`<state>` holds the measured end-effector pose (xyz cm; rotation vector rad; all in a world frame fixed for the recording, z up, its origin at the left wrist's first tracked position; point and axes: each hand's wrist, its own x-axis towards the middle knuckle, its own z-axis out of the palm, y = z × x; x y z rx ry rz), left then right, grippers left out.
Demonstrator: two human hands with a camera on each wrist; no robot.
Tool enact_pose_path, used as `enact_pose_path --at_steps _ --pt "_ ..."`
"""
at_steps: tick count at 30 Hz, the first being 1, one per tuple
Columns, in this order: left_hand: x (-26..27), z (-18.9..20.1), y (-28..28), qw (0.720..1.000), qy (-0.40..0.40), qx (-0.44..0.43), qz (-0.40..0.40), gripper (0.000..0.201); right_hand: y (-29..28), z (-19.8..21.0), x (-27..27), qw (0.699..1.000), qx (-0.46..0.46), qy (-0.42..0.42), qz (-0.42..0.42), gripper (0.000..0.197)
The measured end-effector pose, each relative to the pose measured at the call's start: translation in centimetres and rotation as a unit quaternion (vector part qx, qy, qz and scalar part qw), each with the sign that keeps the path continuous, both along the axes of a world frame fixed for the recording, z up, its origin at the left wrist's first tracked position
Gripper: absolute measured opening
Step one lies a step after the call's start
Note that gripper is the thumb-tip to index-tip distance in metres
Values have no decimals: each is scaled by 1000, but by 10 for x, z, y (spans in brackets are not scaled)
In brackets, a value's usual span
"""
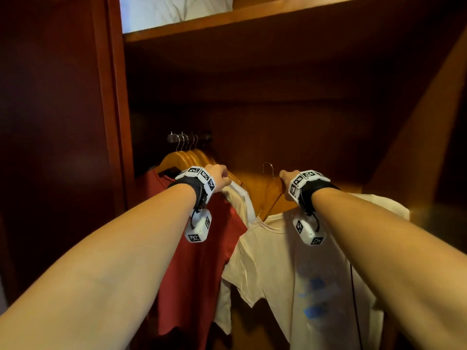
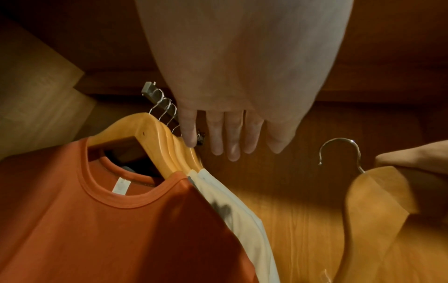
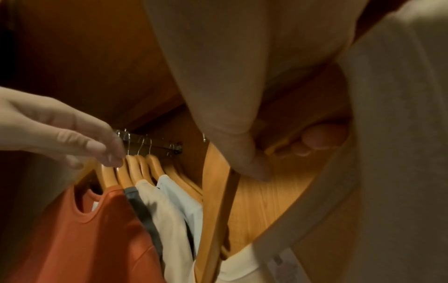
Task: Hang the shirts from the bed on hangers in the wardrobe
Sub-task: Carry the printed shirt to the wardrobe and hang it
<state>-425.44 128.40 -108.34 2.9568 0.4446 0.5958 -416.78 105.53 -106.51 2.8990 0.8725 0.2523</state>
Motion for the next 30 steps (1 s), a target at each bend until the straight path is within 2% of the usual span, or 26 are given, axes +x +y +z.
enact_pose_path --at_steps 6,10,14,17,19,22,25,30 --pt "37 -12 14 1000 10 -7 -4 41 10 -4 29 1000 11 -16 -12 47" --pt "64 -16 22 999 30 10 -5 41 16 -8 44 999 -25 -25 -27 52" --pt "96 -16 30 997 53 60 -19 50 13 -14 61 998 -33 -34 -49 44" --pt "120 -20 35 992 80 91 -27 57 15 -17 67 997 -14 -21 -76 55" --pt "136 -25 40 988 104 113 -30 59 17 -17 72 996 3 -16 -88 56" --pt "146 -29 46 982 141 123 -31 53 19 -17 83 995 28 -27 -87 49" --pt "148 -28 49 981 127 135 -61 38 23 -18 90 994 49 -43 -82 47" --pt "144 -23 50 974 131 180 -40 36 38 -17 93 995 76 -41 -56 43"
